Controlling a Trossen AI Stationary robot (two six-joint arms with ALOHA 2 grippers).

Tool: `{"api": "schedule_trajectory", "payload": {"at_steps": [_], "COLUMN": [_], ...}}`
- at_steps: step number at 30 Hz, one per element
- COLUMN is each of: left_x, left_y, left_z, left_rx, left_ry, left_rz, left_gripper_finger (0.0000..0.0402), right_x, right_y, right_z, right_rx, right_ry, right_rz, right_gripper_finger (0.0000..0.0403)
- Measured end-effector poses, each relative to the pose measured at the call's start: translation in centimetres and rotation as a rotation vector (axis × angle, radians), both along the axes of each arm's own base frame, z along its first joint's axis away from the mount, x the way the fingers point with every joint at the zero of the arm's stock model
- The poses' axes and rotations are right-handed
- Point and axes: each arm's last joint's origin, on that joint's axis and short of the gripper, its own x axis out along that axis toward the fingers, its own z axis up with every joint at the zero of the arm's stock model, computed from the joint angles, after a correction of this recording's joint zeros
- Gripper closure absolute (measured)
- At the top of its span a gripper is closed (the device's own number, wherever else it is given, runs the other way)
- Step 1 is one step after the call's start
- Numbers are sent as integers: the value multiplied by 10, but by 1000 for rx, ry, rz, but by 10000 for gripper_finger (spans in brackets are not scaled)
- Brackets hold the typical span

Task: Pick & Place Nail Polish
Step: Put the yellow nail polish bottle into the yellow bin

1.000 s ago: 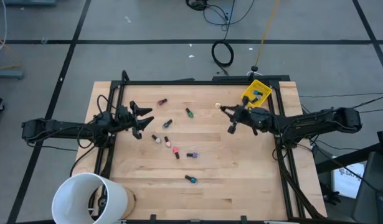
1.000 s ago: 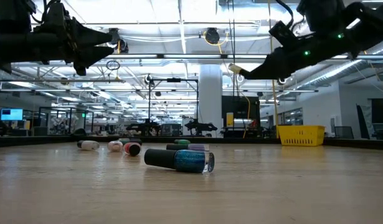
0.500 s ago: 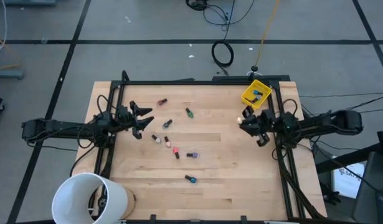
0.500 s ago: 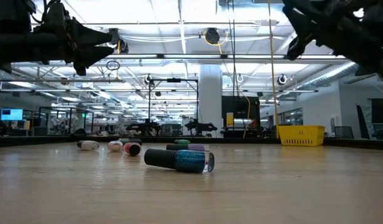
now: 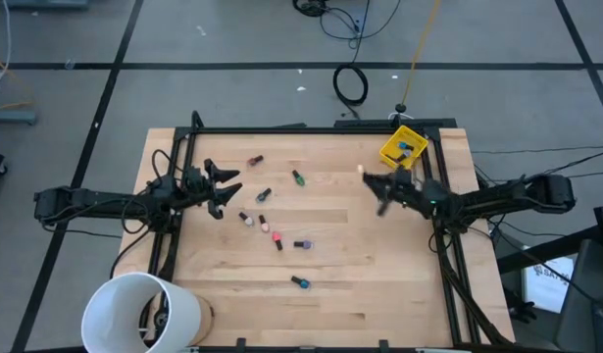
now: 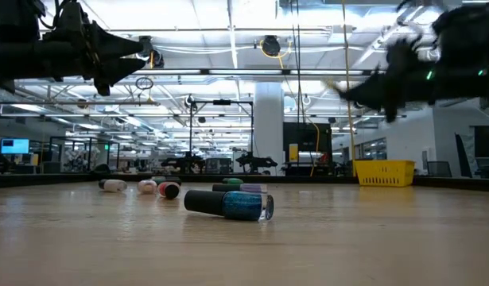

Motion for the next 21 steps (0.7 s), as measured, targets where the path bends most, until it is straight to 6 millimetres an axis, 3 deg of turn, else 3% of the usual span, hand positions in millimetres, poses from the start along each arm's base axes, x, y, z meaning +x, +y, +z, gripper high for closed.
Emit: {"api": "schedule_trajectory", "payload": {"at_steps": [3, 7, 16, 21], "left_x": [0, 0, 0, 0], "left_y": [0, 0, 0, 0], "left_z": [0, 0, 0, 0], "left_rx": [0, 0, 0, 0], "left_ry": [1, 0, 0, 0], "left_rz": [0, 0, 0, 0], "left_gripper_finger": [192, 192, 192, 192], "right_x": [-5, -7, -4, -17], "right_y": [-16, -41, -72, -75], "right_z": [-15, -9, 35, 39], "right_rx": [4, -16, 123, 275], "right_ry": [224, 384, 790, 896], "right_rz": [-276, -481, -567, -599], "right_gripper_finger": [353, 353, 353, 353]}}
